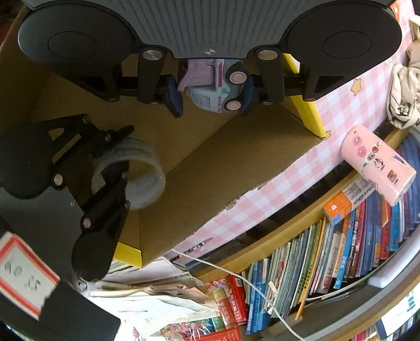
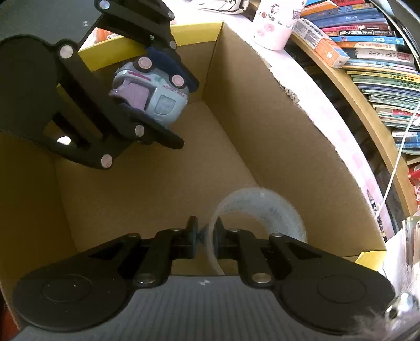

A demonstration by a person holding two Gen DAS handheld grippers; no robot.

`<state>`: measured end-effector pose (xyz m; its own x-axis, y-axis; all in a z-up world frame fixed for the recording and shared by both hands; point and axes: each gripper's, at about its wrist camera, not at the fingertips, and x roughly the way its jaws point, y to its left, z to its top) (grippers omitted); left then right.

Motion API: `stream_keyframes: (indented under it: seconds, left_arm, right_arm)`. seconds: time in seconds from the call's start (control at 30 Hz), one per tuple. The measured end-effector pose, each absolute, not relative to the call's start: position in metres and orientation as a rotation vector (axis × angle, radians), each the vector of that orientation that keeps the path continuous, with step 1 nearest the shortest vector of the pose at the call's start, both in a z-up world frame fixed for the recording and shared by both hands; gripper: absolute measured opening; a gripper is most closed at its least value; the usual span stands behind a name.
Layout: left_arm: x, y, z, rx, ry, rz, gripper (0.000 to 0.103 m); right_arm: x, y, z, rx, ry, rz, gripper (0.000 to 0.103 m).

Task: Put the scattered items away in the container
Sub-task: 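Open the right tool to drop the tape while the left tool releases the truck into the box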

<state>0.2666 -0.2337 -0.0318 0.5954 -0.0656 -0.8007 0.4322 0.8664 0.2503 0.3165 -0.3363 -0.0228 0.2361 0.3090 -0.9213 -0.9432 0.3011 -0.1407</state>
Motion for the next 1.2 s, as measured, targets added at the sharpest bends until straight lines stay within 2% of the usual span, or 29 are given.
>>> stream_keyframes:
  seconds: [0.17, 0.23, 0.27, 0.3, 0.37, 0.43, 0.53, 0.9, 1.2]
  left_arm:
    - [0.265, -0.236, -0.035, 0.471, 0.889, -0.291, 0.048]
    - [0.264, -0.238, -0.033, 0.469, 0.89, -0.287, 0.058]
    - [0.263, -0.239, -0.031, 0.478, 0.883, -0.282, 0.073]
    - [0.259, -0.241, -0.028, 0.485, 0.863, -0.284, 0.077]
    - [0.254, -0.243, -0.022, 0.487, 0.83, -0.298, 0.081]
    - [0.248, -0.245, -0.015, 0.477, 0.8, -0.302, 0.082]
    - [0.24, -0.246, -0.003, 0.455, 0.752, -0.294, 0.083]
    - [0.2, -0.238, 0.039, 0.366, 0.608, -0.238, 0.092]
    - [0.166, -0.21, 0.056, 0.244, 0.538, -0.199, 0.094]
  right_arm:
    - [0.317, -0.338, -0.021, -0.84, 0.929, 1.011, 0.021]
    - [0.317, -0.339, -0.019, -0.829, 0.92, 1.006, 0.034]
    - [0.317, -0.34, -0.018, -0.822, 0.915, 1.005, 0.037]
    - [0.317, -0.341, -0.016, -0.814, 0.905, 1.005, 0.043]
    - [0.315, -0.343, -0.012, -0.803, 0.889, 1.0, 0.052]
    - [0.311, -0.346, -0.007, -0.795, 0.857, 0.996, 0.069]
    - [0.302, -0.35, 0.003, -0.779, 0.783, 0.966, 0.079]
    - [0.282, -0.367, 0.042, -0.613, 0.654, 0.78, 0.088]
    - [0.233, -0.378, 0.064, -0.467, 0.599, 0.577, 0.093]
